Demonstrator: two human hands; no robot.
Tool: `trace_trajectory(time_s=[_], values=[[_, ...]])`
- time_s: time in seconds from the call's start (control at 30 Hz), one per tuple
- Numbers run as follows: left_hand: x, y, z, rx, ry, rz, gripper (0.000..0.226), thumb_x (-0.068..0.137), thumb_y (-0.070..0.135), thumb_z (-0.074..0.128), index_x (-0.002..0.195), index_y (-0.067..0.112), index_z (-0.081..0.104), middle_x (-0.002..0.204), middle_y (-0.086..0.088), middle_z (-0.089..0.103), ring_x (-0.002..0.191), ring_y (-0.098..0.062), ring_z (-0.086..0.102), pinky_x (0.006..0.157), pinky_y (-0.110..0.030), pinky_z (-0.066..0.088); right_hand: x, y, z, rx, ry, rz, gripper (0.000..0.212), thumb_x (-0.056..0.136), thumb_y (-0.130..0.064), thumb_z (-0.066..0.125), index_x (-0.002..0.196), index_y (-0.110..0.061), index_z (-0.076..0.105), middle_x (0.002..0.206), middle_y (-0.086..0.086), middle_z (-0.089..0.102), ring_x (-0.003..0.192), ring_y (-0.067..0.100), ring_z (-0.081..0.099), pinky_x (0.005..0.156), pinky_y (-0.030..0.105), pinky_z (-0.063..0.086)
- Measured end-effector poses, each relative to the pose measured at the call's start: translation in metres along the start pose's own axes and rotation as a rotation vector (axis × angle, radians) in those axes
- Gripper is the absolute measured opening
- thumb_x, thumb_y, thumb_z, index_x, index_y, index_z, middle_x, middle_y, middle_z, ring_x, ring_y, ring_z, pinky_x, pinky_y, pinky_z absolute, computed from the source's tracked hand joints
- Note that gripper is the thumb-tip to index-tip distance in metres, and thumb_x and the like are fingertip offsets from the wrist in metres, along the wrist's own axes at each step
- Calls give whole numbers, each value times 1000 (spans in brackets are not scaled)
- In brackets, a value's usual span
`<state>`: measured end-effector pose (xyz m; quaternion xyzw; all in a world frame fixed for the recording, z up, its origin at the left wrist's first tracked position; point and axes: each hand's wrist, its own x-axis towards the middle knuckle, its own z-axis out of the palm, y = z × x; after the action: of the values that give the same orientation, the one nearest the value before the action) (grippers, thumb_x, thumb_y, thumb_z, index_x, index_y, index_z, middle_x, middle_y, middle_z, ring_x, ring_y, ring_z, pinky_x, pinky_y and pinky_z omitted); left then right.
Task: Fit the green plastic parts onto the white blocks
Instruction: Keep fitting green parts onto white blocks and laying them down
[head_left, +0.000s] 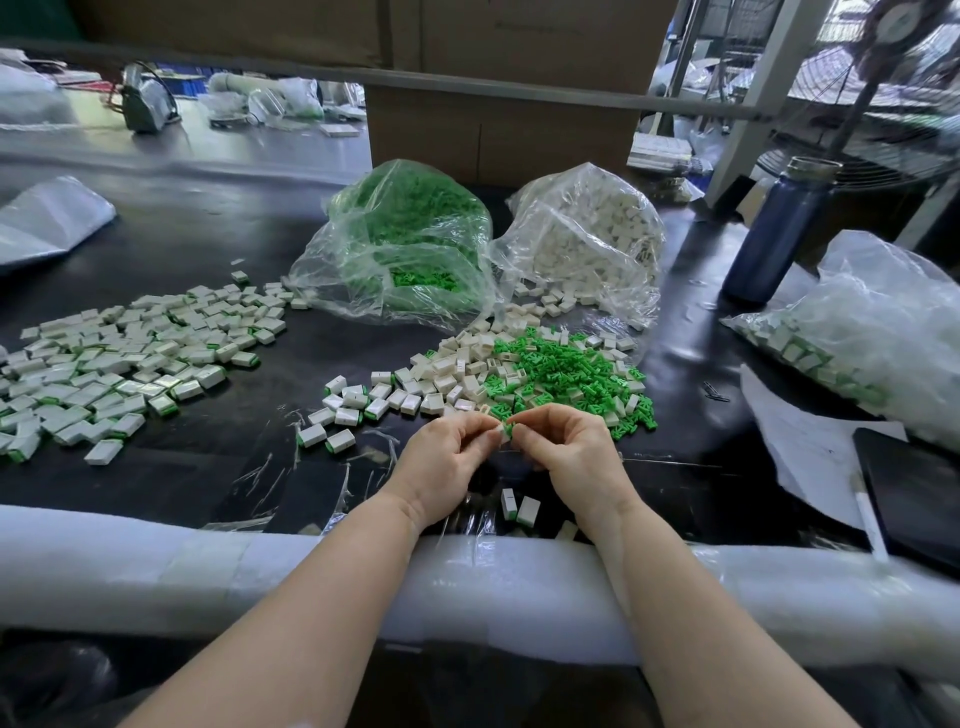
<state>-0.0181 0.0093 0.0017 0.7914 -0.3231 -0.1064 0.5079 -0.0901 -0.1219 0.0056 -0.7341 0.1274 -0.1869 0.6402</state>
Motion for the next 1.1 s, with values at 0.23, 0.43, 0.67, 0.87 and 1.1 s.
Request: trace_trajectory(time_s=[0.23,0.43,0.67,0.87,1.1], values=[[-1,1,-1,-50,-21,-39,11,90,18,59,94,21,69,84,8,68,89,-12,63,85,-21,47,0,1,1,-59,50,-3,21,81,-6,69,65,-20,64,61,-3,63,51,0,53,52,13,43],[-1,0,0,28,-29,-42,11,90,17,59,93,16,70,85,0,69,89,-19,63,89,-37,48,0,0,1,-128,14,17,20,81,-4,68,65,-15,63,58,-2,57,52,3,49,54,16,41],[-2,1,1,146,-27,18,13,90,16,59,95,12,70,79,13,58,86,-14,58,85,-27,45,-1,-2,-1,-170,-20,35,25,81,-2,67,61,-16,61,55,-5,53,51,3,45,56,18,39],[-3,3,1,191,-33,28,15,91,16,58,97,11,70,78,14,56,85,-13,56,82,-23,43,-2,-3,-2,-209,-45,35,24,81,-4,67,62,-16,61,56,-4,53,53,4,44,57,19,40],[-3,4,2,162,-16,37,18,91,16,57,102,10,70,94,-1,66,92,-17,60,88,-31,46,-3,-3,1,-129,-1,22,21,80,-3,69,64,-14,63,56,-4,56,50,0,48,54,14,41]])
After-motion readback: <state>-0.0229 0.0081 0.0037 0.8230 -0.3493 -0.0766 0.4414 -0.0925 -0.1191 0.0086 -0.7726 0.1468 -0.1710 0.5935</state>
